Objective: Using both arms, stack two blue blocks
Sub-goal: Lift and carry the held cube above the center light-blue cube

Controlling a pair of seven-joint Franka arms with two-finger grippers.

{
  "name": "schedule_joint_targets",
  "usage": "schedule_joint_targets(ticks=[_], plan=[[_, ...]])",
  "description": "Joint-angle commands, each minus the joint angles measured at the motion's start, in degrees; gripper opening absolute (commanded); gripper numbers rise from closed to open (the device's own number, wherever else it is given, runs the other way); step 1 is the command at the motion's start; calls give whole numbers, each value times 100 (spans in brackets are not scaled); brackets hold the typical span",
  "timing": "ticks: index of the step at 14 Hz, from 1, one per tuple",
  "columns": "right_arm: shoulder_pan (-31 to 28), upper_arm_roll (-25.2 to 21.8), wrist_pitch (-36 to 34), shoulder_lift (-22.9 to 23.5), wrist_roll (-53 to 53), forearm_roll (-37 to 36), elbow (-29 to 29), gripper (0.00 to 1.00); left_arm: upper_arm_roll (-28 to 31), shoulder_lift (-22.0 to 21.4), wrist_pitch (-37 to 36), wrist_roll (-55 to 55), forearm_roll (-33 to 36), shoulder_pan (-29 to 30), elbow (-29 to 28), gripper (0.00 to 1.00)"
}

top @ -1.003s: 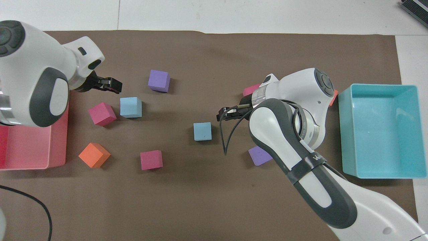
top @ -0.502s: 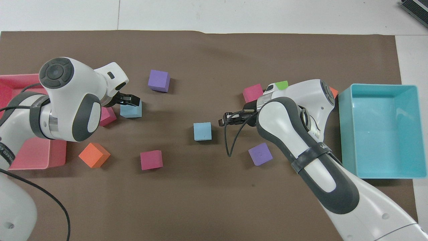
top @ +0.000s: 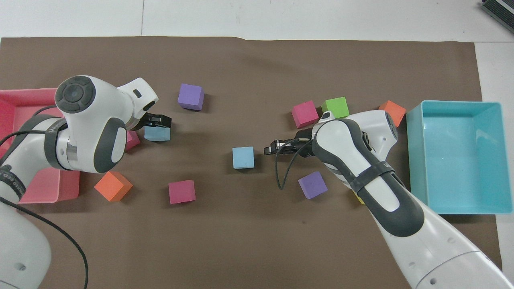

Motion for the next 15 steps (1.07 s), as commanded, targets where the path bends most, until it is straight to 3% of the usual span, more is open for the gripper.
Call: schedule_joint_targets(ticks=[1,6,7,8,9,10,11,15], plan=[[-23,52,105,44,-275,572,-113,0,92,269,379,-207,53,-165,-99,100],[30,52,201,54,-275,590,-201,0,92,235,292,-418,62,-165,-231,100],[22,52,184,54,-284,590,-201,0,92,226,292,-418,62,-173,-231,82],[21,52,192,54,-284,590,-201,0,92,217,240,-453,62,-208,-231,42],[30,52,192,54,-284,590,-210,0,92,209,117,-653,62,-209,-222,18],[22,52,184,45,-292,581,-236,0,92,208,99,-716,62,-217,-204,6],[13,52,184,36,-301,581,-254,0,110,208,90,-743,71,-252,-178,0],[21,52,201,36,-319,590,-272,0,110,-133,-330,-752,80,-261,-12,0]])
